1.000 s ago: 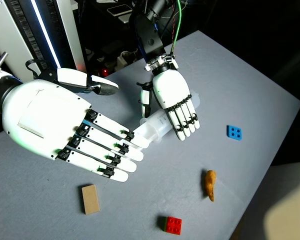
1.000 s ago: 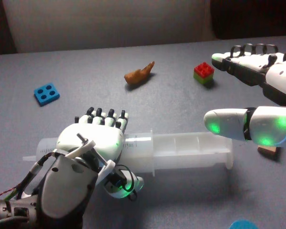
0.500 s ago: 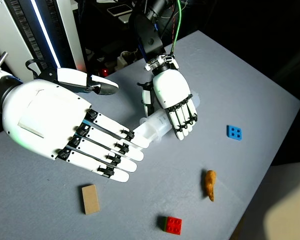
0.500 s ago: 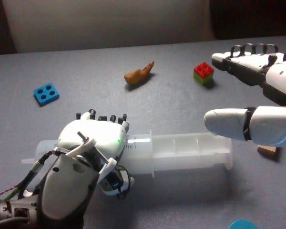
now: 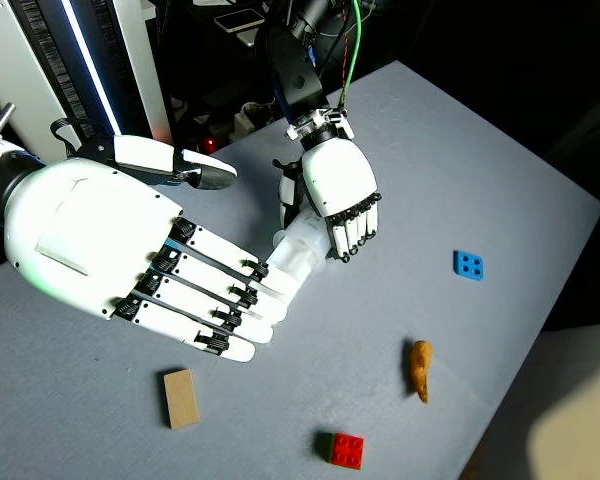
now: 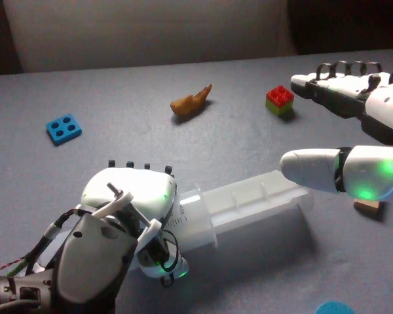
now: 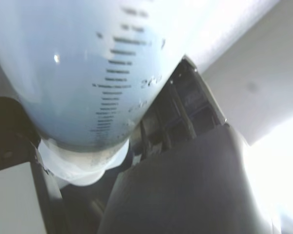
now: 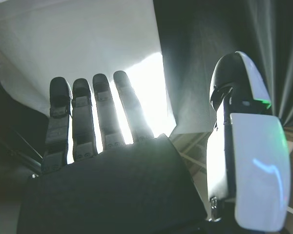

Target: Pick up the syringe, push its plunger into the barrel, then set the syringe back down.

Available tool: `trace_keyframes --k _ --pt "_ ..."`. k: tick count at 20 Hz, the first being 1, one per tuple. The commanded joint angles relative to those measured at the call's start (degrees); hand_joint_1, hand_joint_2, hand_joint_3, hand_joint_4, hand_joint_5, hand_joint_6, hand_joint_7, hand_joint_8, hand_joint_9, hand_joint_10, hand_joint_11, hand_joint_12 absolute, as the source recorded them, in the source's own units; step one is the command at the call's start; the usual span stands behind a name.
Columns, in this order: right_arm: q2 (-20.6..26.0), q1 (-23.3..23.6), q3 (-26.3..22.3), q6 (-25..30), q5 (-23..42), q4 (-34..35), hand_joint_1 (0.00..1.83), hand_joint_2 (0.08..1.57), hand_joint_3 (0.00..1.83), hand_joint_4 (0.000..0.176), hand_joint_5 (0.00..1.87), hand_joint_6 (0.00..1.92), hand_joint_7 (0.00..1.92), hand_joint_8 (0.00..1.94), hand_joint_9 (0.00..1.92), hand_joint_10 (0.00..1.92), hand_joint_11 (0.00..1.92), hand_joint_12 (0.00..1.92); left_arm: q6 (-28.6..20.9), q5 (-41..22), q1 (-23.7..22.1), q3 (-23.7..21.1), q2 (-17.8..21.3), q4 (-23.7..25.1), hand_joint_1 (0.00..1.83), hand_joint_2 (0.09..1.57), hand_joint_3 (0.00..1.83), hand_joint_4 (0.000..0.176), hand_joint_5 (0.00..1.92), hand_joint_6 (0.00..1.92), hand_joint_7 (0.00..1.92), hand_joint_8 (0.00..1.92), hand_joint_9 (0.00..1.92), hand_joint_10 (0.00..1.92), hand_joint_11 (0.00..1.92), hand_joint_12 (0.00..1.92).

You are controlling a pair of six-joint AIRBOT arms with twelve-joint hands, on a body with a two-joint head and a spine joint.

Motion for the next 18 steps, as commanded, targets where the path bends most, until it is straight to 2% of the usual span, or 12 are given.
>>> trace_keyframes --k 1,2,3,5,7,10,13,17,18 --pt "0.4 0.4 -0.2 0.8 4.6 -2.0 0.09 1.03 0.00 0.000 0.07 0.00 0.06 0.00 0.07 0.00 0.00 0.45 1.0 -2.2 0.2 -0.1 -0.2 1.9 1.37 1.16 0.00 0.000 0.86 0.94 0.86 1.24 0.85 1.42 0.81 1.43" --pt "0.4 0.3 -0.2 1.3 4.7 -2.0 0.10 1.04 0.00 0.000 0.07 0.00 0.07 0.00 0.08 0.00 0.00 0.45 1.0 -2.2 0.2 -0.2 -0.2 1.9 1.37 1.16 0.00 0.000 0.86 0.97 0.86 1.24 0.85 1.40 0.83 1.36" --pt "0.4 0.3 -0.3 2.2 5.1 -2.0 0.08 1.04 0.00 0.000 0.08 0.00 0.07 0.00 0.08 0.00 0.00 0.49 1.0 -2.2 0.1 -0.4 -0.2 1.9 1.47 1.14 0.00 0.000 0.90 0.88 0.87 1.17 0.89 1.28 0.75 1.55" --pt "0.4 0.2 -0.5 4.0 6.2 -1.9 0.04 1.04 0.00 0.000 0.06 0.00 0.05 0.00 0.07 0.00 0.00 0.45 1.0 -1.6 0.1 -0.6 -0.1 2.2 1.49 1.14 0.00 0.000 0.89 0.90 0.85 1.17 0.90 1.24 0.75 1.59" --pt "0.7 0.3 -0.9 4.9 7.9 1.1 0.06 1.05 0.00 0.000 0.07 0.00 0.06 0.00 0.08 0.00 0.00 0.48 -0.3 3.0 0.0 -0.6 0.6 8.1 1.49 1.14 0.00 0.000 0.87 0.93 0.83 1.19 0.88 1.25 0.77 1.58" --pt "0.8 0.6 -1.2 6.3 11.4 5.2 0.04 1.05 0.00 0.000 0.07 0.00 0.08 0.00 0.09 0.00 0.00 0.48 -0.5 7.5 -0.7 -1.1 2.1 14.1 1.49 1.14 0.00 0.000 0.88 0.92 0.83 1.17 0.90 1.24 0.77 1.59" --pt "0.8 0.7 -1.2 6.8 14.3 6.8 0.07 1.05 0.00 0.000 0.07 0.00 0.07 0.00 0.08 0.00 0.00 0.40 -4.3 8.9 -0.7 -1.4 3.9 21.3 1.49 1.14 0.00 0.000 0.91 0.89 0.84 1.17 0.88 1.25 0.72 1.63" --pt "1.4 0.8 -1.6 8.2 17.5 7.3 0.05 1.05 0.00 0.000 0.08 0.00 0.09 0.00 0.10 0.00 0.00 0.43 -6.3 12.4 -2.1 0.0 6.4 25.0 1.49 1.14 0.00 0.000 0.93 0.87 0.83 1.18 0.88 1.26 0.73 1.62" --pt "2.2 0.7 -2.1 8.7 18.7 7.3 0.06 1.05 0.00 0.000 0.08 0.00 0.09 0.00 0.10 0.00 0.00 0.45 -6.4 15.3 -2.9 0.9 7.3 26.3 1.49 1.14 0.00 0.000 0.90 0.89 0.82 1.21 0.87 1.28 0.71 1.64"
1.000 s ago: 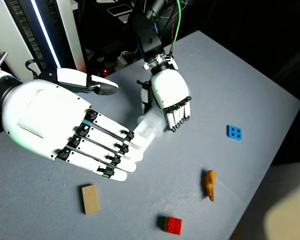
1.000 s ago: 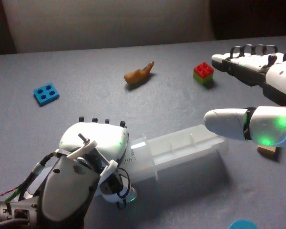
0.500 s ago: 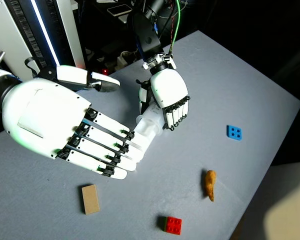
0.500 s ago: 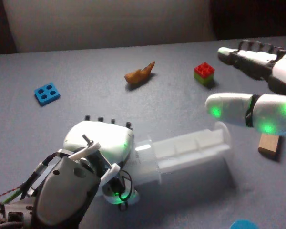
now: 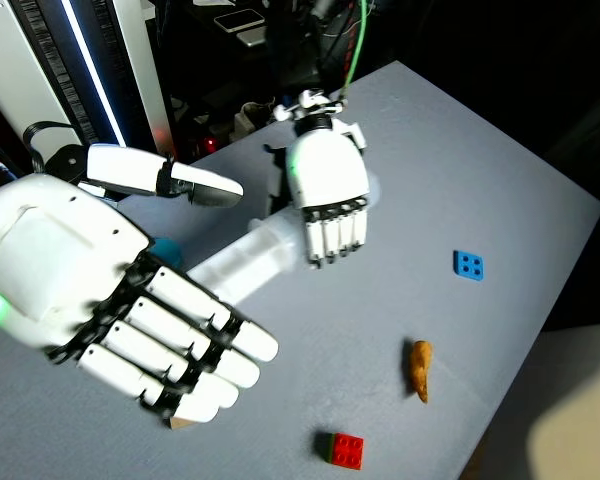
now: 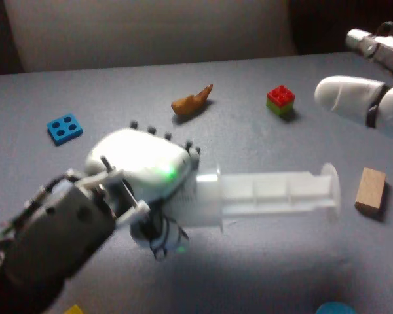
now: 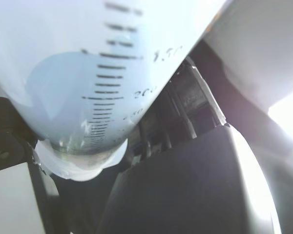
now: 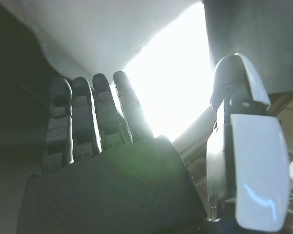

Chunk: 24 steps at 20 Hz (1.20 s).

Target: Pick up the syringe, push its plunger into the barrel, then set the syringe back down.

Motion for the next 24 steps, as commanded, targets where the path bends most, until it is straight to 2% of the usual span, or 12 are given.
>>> trace_keyframes --k 1,3,7,9,11,12,14,15,17,18,20,24 --pt "1.3 0.6 -0.7 1.0 6.8 -3.1 0.05 1.05 0.00 0.000 0.07 0.00 0.08 0.00 0.09 0.00 0.00 0.43 -0.2 -0.4 -1.5 0.7 0.5 6.5 1.49 1.14 0.00 0.000 0.89 0.91 0.81 1.22 0.88 1.27 0.72 1.64" --pt "3.4 0.3 -2.2 1.5 7.1 -2.7 0.07 1.05 0.00 0.000 0.08 0.00 0.09 0.00 0.10 0.00 0.00 0.45 -0.2 4.0 -2.7 2.8 1.5 8.0 1.49 1.15 0.00 0.000 0.87 0.95 0.81 1.23 0.85 1.30 0.68 1.68" --pt "5.2 0.3 -4.5 4.2 7.4 0.7 0.08 1.05 0.00 0.000 0.06 0.00 0.07 0.00 0.08 0.00 0.00 0.41 -0.2 6.5 -4.6 4.4 3.4 8.4 1.49 1.16 0.00 0.000 0.91 0.90 0.80 1.24 0.84 1.32 0.68 1.68" --pt "5.2 0.5 -5.5 4.8 10.3 4.7 0.11 1.05 0.00 0.000 0.06 0.00 0.07 0.00 0.08 0.00 0.00 0.39 -0.2 7.1 -5.4 4.9 4.1 8.4 1.49 1.16 0.00 0.000 0.88 0.94 0.79 1.27 0.83 1.34 0.66 1.70" --pt "4.7 0.7 -7.0 5.5 14.2 9.3 0.11 1.04 0.00 0.000 0.09 0.01 0.09 0.00 0.10 0.00 0.00 0.43 -0.5 7.9 -6.1 5.3 4.9 7.7 1.49 1.17 0.00 0.000 0.90 0.88 0.78 1.32 0.81 1.36 0.63 1.71" --pt "4.6 0.8 -7.6 5.8 14.4 11.3 0.09 1.05 0.00 0.000 0.10 0.01 0.08 0.00 0.09 0.00 0.00 0.42 -0.5 7.9 -6.5 5.4 5.2 7.5 1.48 1.19 0.00 0.000 0.91 0.85 0.72 1.40 0.75 1.44 0.60 1.76" --pt "4.2 1.6 -8.2 7.3 13.2 15.6 0.06 1.05 0.00 0.000 0.10 0.00 0.08 0.00 0.09 0.00 0.00 0.40 -0.5 8.0 -7.0 5.5 5.6 6.8 1.35 1.22 0.00 0.000 0.88 0.94 0.67 1.51 0.69 1.58 0.62 1.63" --pt "3.7 1.7 -8.2 11.4 12.9 16.7 0.06 1.05 0.00 0.000 0.10 0.00 0.08 0.00 0.08 0.00 0.00 0.36 -0.5 8.1 -7.2 5.5 5.7 6.8 1.34 1.23 0.00 0.000 0.86 0.97 0.66 1.53 0.66 1.61 0.57 1.67" --pt "2.1 1.7 -8.2 21.1 14.0 19.7 0.06 1.05 0.00 0.000 0.08 0.00 0.06 0.00 0.07 0.00 0.00 0.36 -0.6 8.5 -7.9 5.5 6.1 6.8 1.35 1.22 0.00 0.000 0.89 0.95 0.68 1.50 0.66 1.60 0.57 1.67" --pt "1.3 1.5 -8.2 22.1 15.4 19.7 0.03 1.05 0.00 0.000 0.06 0.00 0.05 0.00 0.06 0.00 0.00 0.35 -1.2 8.6 -8.1 5.6 6.2 6.8 1.35 1.22 0.00 0.000 0.89 0.94 0.69 1.50 0.66 1.60 0.56 1.67" --pt "-0.4 0.9 -8.0 24.2 17.2 19.7 0.07 1.05 0.00 0.000 0.05 0.00 0.06 0.00 0.07 0.00 0.00 0.39 -2.5 8.2 -8.6 5.6 6.4 6.6 1.48 1.16 0.00 0.000 0.91 0.90 0.77 1.32 0.84 1.33 0.65 1.67" --pt "-4.1 0.9 -6.5 26.7 15.6 19.7 0.06 1.05 0.00 0.000 0.03 0.00 0.04 0.00 0.06 0.00 0.00 0.37 -1.8 8.3 -9.9 5.5 6.8 3.3 1.49 1.14 0.00 0.000 0.93 0.88 0.85 1.17 0.90 1.24 0.69 1.63"
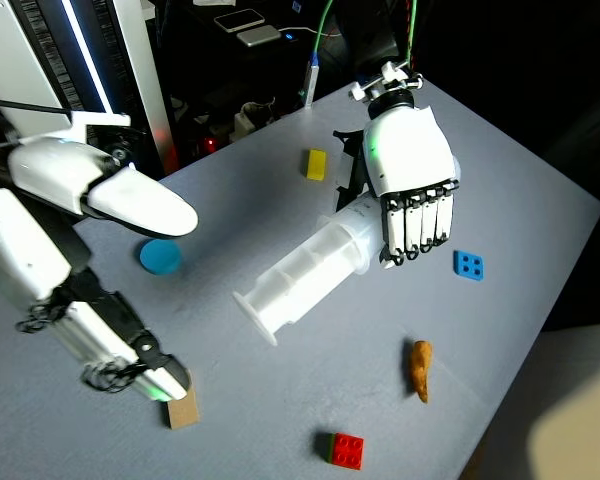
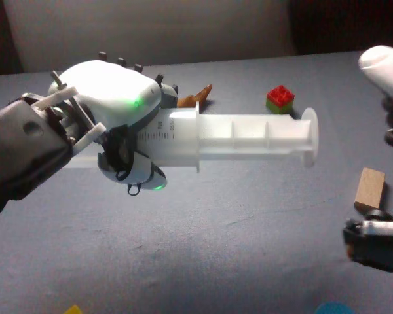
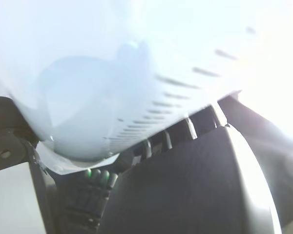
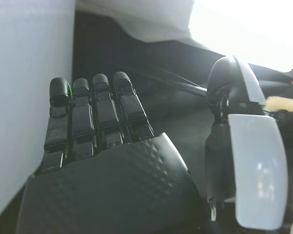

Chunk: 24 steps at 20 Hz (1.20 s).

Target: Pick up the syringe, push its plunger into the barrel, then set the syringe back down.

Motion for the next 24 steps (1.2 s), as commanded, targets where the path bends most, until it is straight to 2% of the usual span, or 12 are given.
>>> trace_keyframes --k 1,4,5,8,16,22,24 --pt "-0.4 0.8 0.6 1.5 2.0 -4.5 0.06 1.05 0.00 0.000 0.03 0.00 0.04 0.00 0.06 0.00 0.00 0.36 0.2 -4.6 -1.0 -0.1 0.5 2.1 1.49 1.13 0.00 0.000 0.93 0.89 0.85 1.16 0.91 1.22 0.70 1.62" --pt "-3.9 1.9 3.0 3.4 1.2 -4.5 0.10 1.04 0.00 0.000 0.06 0.00 0.06 0.00 0.08 0.01 0.00 0.42 0.3 -4.6 -1.7 -0.3 0.5 2.0 1.49 1.13 0.00 0.000 0.93 0.89 0.84 1.18 0.92 1.20 0.72 1.61" --pt "-5.0 2.0 3.7 3.8 1.0 -4.5 0.09 1.04 0.00 0.000 0.05 0.00 0.05 0.00 0.07 0.00 0.00 0.37 0.3 -4.6 -1.8 -0.3 0.5 2.0 1.49 1.14 0.00 0.000 0.91 0.90 0.80 1.24 0.88 1.25 0.73 1.61" --pt "-7.4 1.9 5.1 4.3 0.8 -5.0 0.04 1.04 0.00 0.000 0.05 0.00 0.05 0.00 0.07 0.00 0.00 0.38 0.2 -4.6 -2.0 -0.4 0.9 2.0 1.49 1.14 0.00 0.000 0.93 0.86 0.81 1.23 0.89 1.24 0.74 1.60" --pt "-11.3 2.1 5.3 6.8 1.1 -9.7 0.04 1.04 0.00 0.000 0.06 0.00 0.06 0.00 0.08 0.00 0.00 0.35 0.2 -4.6 -2.4 -0.8 1.2 2.0 1.49 1.16 0.00 0.000 0.88 0.94 0.78 1.28 0.85 1.30 0.69 1.66" --pt "-13.3 1.8 5.4 7.9 0.9 -12.3 0.03 1.05 0.00 0.000 0.05 0.00 0.05 0.00 0.07 0.00 0.00 0.37 0.1 -4.6 -2.6 -0.9 1.2 2.0 1.49 1.15 0.00 0.000 0.91 0.91 0.80 1.25 0.85 1.29 0.68 1.67" --pt "-13.8 1.8 5.4 8.0 0.9 -13.2 0.05 1.05 0.00 0.000 0.06 0.00 0.06 0.00 0.08 0.00 0.00 0.37 0.1 -4.6 -2.5 -0.9 1.2 2.0 1.49 1.14 0.00 0.000 0.90 0.93 0.82 1.21 0.87 1.24 0.73 1.63"
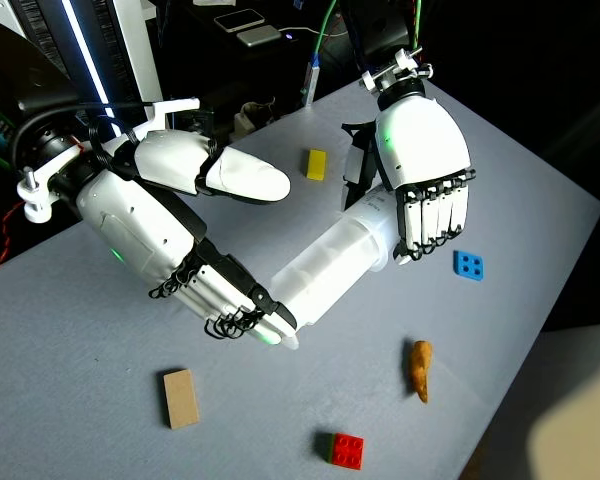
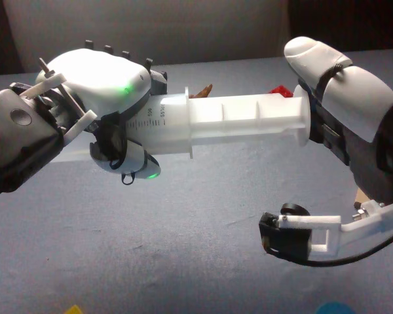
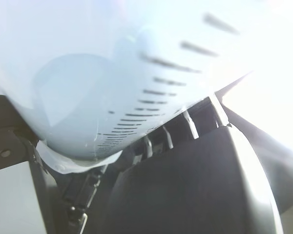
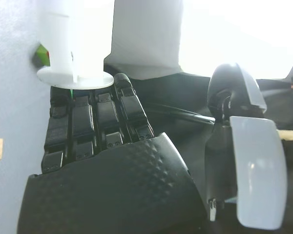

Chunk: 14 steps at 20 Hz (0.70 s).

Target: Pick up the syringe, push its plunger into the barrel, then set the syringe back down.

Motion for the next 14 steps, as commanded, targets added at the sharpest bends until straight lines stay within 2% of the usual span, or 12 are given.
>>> trace_keyframes --k 1,13,14 --pt "-0.5 0.5 -0.4 0.7 -0.6 -6.8 0.04 1.05 0.00 0.000 0.05 0.00 0.05 0.00 0.07 0.00 0.00 0.34 -0.5 -3.3 -1.2 -0.4 0.0 3.0 1.49 1.15 0.00 0.000 0.88 0.94 0.80 1.24 0.86 1.26 0.74 1.63" --pt "-5.9 1.3 -0.4 0.5 -1.2 -7.2 0.03 1.04 0.00 0.000 0.07 0.00 0.07 0.00 0.08 0.00 0.00 0.37 -0.4 -4.0 1.1 -1.6 -0.4 3.1 1.49 1.14 0.00 0.000 0.92 0.88 0.82 1.22 0.87 1.28 0.68 1.65" --pt "-6.7 1.3 -0.3 0.4 -1.2 -7.3 0.02 1.05 0.00 0.000 0.07 0.00 0.07 0.00 0.08 0.00 0.00 0.37 -0.4 -4.0 1.2 -1.6 -0.5 3.1 1.49 1.14 0.00 0.000 0.92 0.88 0.84 1.18 0.90 1.23 0.71 1.64"
